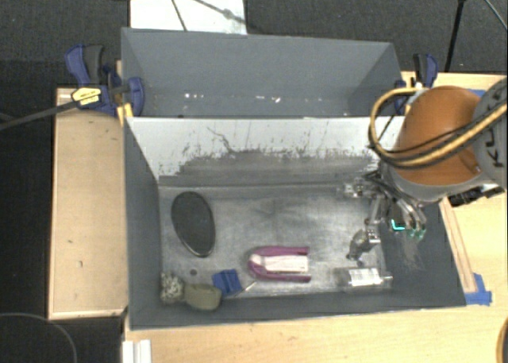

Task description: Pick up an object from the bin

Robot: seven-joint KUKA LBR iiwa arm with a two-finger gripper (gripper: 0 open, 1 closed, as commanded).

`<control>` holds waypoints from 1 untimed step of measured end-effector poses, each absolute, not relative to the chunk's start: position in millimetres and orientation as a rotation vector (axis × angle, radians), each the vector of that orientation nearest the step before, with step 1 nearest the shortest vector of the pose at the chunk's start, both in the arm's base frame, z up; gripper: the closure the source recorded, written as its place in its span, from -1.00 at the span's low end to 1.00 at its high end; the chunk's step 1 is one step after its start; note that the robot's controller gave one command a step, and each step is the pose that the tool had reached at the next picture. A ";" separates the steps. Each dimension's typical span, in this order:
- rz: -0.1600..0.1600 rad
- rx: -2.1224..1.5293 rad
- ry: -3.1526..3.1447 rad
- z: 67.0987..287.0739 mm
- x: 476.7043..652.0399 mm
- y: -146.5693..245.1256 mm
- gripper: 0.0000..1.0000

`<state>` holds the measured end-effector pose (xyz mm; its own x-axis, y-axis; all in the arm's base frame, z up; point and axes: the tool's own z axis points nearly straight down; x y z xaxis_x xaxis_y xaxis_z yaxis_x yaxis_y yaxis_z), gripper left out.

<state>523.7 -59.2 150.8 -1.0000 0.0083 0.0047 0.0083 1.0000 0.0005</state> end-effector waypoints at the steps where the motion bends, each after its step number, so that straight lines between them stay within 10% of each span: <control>1: -0.002 0.306 -3.128 69.8 533.6 35.0 -1.00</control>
Offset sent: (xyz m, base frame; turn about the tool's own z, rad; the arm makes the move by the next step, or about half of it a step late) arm 0.0093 0.0915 -0.0808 -0.1965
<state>533.6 35.0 69.8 -0.9811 -0.1937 -0.0011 -0.1937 0.9811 0.0012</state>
